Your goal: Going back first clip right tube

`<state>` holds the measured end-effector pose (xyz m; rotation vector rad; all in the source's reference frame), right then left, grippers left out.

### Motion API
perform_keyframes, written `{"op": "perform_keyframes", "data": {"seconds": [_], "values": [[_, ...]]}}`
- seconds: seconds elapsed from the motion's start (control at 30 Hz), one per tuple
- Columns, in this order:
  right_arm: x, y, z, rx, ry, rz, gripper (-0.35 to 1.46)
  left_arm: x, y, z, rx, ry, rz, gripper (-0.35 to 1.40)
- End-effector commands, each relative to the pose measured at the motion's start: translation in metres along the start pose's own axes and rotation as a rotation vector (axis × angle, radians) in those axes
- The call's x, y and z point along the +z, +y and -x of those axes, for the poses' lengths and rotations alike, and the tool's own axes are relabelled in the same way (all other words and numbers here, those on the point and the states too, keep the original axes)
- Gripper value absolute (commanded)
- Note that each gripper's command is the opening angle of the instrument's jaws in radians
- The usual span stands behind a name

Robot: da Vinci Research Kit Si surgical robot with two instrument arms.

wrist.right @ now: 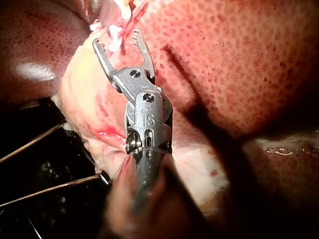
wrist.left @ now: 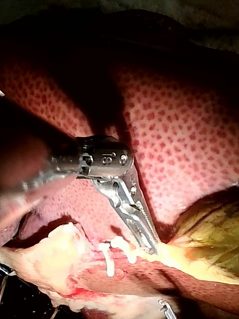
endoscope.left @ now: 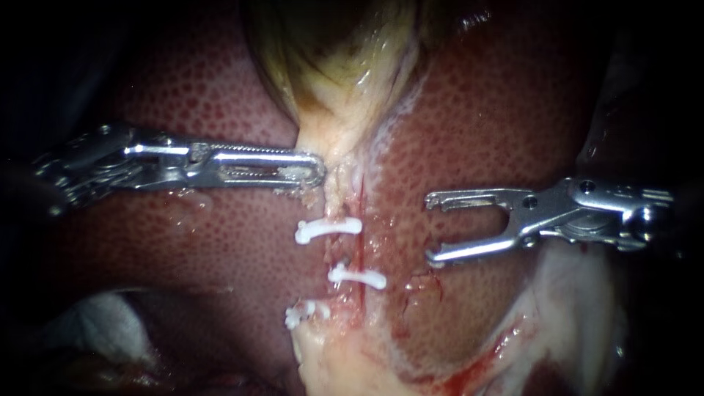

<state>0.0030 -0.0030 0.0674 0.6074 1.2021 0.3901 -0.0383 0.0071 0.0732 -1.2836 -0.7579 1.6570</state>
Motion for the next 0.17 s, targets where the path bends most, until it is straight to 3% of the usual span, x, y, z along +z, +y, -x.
{"op": "perform_keyframes", "data": {"seconds": [0.03, 0.17], "values": [[0.0, 0.0, 0.0, -0.003, 0.0, 0.0, 0.5, 0.0, 0.0, 0.0, 0.0, 0.0, 0.0, -0.35], [-0.0001, 0.0, -0.0001, -0.002, 0.0, 0.0, 0.5, 0.0, 0.0, 0.0, 0.0, 0.0, 0.0, -0.35]]}}
